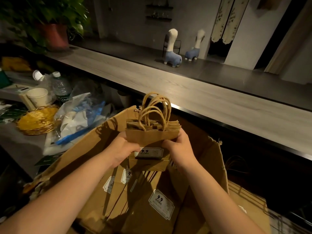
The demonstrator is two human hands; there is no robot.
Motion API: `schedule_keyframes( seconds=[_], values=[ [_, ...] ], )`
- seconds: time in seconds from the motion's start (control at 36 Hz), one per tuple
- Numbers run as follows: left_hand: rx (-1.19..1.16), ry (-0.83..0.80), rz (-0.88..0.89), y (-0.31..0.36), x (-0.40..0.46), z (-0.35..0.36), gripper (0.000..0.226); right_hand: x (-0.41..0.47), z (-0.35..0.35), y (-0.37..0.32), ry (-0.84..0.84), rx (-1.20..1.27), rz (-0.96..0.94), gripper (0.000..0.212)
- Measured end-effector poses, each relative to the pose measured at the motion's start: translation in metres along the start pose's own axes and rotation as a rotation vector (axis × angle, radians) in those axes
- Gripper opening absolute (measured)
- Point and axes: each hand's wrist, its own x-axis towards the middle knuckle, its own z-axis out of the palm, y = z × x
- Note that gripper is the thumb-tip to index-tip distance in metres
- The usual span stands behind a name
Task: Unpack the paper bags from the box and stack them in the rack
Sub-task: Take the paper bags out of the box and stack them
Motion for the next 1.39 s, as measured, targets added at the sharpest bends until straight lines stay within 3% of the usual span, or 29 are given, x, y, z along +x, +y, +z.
schedule_keyframes(
  seconds=[0.14,0.25,0.47,0.67,0.81,0.92,1.06,1.17,1.28,1.39],
  values=[
    [-0.003,-0.058,-0.095,-0.014,-0.002,0.004,0.082,0.002,0.003,0.008,-0.045,-0.047,0.119,0.035],
    [-0.041,-0.091,-0.135,-0.017,-0.007,0.01,0.052,0.002,0.001,0.011,-0.117,-0.063,0.219,0.037],
    [-0.018,-0.064,-0.046,-0.009,-0.007,0.008,0.057,0.003,0.002,0.011,-0.101,-0.125,0.271,0.033],
    [0.087,0.031,0.12,0.038,-0.019,0.01,0.034,0.011,-0.004,-0.011,0.046,0.05,0.216,0.027],
    [-0.051,0.048,0.239,0.075,-0.041,0.02,0.03,0.007,-0.019,-0.044,0.023,0.066,0.139,0.033],
    [-0.266,-0.03,0.223,0.102,-0.059,0.034,0.043,-0.003,-0.032,-0.072,0.026,0.111,0.069,0.03],
    [-0.322,-0.124,0.204,0.128,-0.071,0.053,0.054,-0.023,-0.052,-0.102,0.043,0.138,0.026,0.031],
    [-0.3,-0.182,0.162,0.137,-0.079,0.074,0.039,-0.046,-0.069,-0.114,0.082,0.082,0.047,0.032],
    [-0.287,-0.209,0.149,0.137,-0.091,0.103,0.048,-0.078,-0.09,-0.118,0.162,0.108,0.074,0.024],
    [-0.301,-0.301,0.119,0.133,-0.104,0.132,0.022,-0.107,-0.108,-0.115,0.233,0.085,0.093,0.024]
  ],
)
